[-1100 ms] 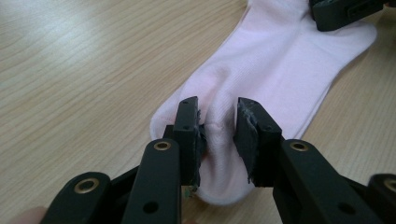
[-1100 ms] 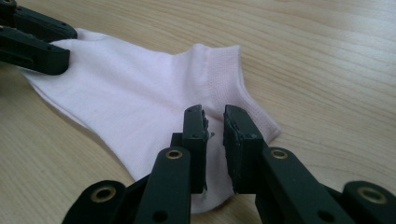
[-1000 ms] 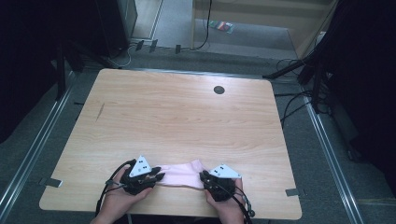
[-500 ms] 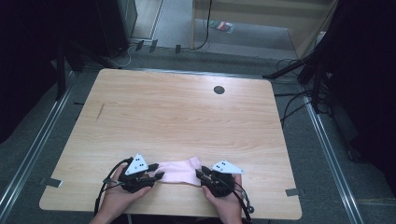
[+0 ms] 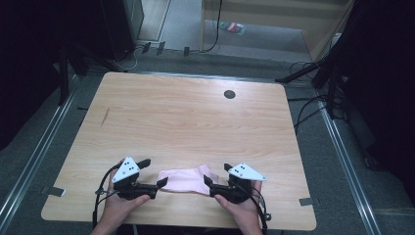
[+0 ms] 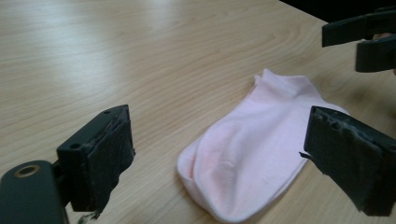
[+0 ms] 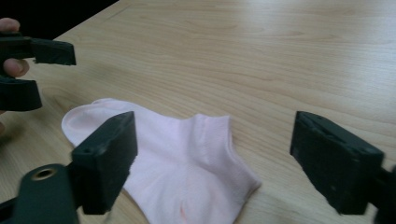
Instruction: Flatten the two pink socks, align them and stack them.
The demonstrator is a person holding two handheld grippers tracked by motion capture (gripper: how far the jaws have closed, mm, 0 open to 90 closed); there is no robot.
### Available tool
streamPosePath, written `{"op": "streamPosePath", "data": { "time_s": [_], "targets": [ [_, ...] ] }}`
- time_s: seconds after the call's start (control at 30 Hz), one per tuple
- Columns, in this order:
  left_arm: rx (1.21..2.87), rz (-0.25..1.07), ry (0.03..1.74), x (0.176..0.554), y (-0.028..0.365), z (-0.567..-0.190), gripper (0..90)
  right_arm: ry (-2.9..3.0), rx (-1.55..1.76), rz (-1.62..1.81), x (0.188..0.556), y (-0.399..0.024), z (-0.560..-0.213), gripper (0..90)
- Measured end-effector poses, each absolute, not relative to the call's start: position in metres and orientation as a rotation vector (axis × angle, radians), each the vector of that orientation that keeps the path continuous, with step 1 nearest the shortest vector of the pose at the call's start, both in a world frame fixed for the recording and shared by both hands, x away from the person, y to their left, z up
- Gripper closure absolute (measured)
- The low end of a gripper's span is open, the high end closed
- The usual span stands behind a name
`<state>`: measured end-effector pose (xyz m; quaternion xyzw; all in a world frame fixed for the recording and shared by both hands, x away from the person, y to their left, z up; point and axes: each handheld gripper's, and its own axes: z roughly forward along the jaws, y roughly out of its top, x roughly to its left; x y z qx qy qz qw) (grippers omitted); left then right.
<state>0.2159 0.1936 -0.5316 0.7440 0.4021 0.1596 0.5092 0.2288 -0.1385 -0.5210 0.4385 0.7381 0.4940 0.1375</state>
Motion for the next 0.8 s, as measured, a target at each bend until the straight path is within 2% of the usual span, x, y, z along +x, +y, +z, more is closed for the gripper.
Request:
{"op": "streamPosePath", "data": {
  "time_s": [0.07, 0.23, 0.8],
  "targets": [
    [1.773, 0.368, 0.968, 0.216, 0.2, -0.531, 2.1, 2.13, 1.271, 1.433, 0.231, -0.143, -0.519, 10.4],
    [1.748, 0.368, 1.021, 0.22, 0.212, -0.532, 1.9, 2.097, 1.282, 1.432, 0.233, -0.156, -0.515, 5.3],
    [1.698, 0.474, 1.185, 0.21, 0.274, -0.541, 2.0, 1.976, 1.37, 1.346, 0.227, -0.225, -0.519, 6.1]
  ]
}}
